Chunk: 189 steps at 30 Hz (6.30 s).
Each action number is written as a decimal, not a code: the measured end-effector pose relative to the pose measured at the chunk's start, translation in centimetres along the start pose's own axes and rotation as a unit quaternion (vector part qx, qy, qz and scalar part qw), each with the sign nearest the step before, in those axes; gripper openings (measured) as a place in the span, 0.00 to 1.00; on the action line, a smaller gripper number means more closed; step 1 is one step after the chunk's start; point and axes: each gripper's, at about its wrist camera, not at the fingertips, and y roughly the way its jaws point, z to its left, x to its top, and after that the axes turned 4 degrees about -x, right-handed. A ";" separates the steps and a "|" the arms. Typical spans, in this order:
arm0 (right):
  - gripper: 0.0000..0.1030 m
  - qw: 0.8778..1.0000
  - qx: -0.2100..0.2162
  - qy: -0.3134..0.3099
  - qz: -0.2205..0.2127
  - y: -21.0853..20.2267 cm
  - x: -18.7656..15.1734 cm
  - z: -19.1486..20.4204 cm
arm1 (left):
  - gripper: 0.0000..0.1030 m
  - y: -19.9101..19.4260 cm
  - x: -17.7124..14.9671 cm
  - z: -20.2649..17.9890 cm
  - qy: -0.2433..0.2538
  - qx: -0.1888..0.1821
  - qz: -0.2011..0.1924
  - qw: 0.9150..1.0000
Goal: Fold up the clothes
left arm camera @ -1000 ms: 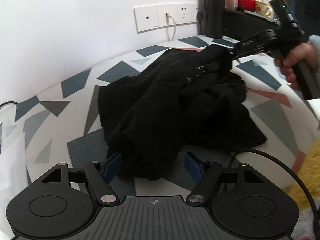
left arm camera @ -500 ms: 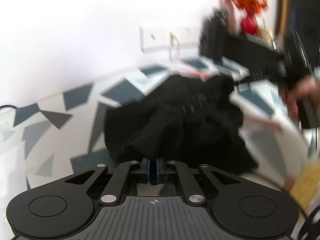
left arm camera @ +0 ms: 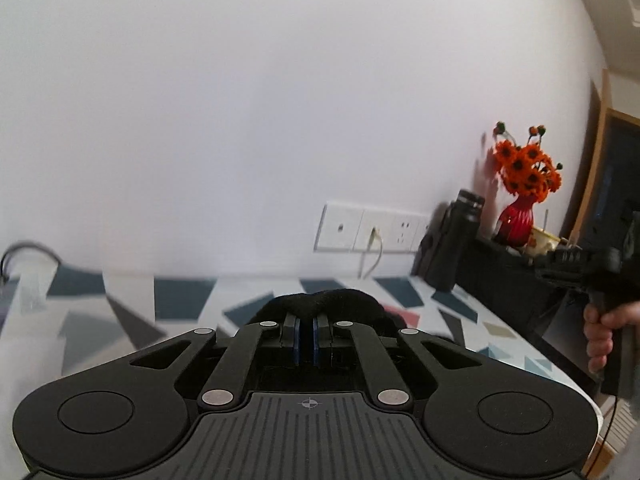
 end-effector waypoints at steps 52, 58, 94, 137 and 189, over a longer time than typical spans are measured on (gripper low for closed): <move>0.07 0.998 -0.067 0.003 -0.019 -12.3 -0.8 -2.0 | 0.05 1.0 -2.7 -2.4 -0.008 -0.245 0.060 0.968; 0.07 0.997 -0.058 0.051 -0.017 -9.1 -0.6 -3.2 | 0.05 3.4 -2.8 -0.3 -0.060 -0.257 0.092 0.960; 0.07 0.975 -0.158 0.096 0.123 5.1 -8.5 -11.8 | 0.12 10.8 -7.7 -3.9 0.197 -0.109 0.173 0.959; 0.08 0.975 -0.127 0.100 0.156 2.1 -9.3 -10.3 | 0.03 6.7 -9.0 1.5 -0.066 -0.051 0.226 0.970; 0.24 0.984 -0.109 0.053 0.132 0.4 -9.9 -9.4 | 0.04 9.1 -7.8 -5.4 -0.004 -0.085 0.130 0.988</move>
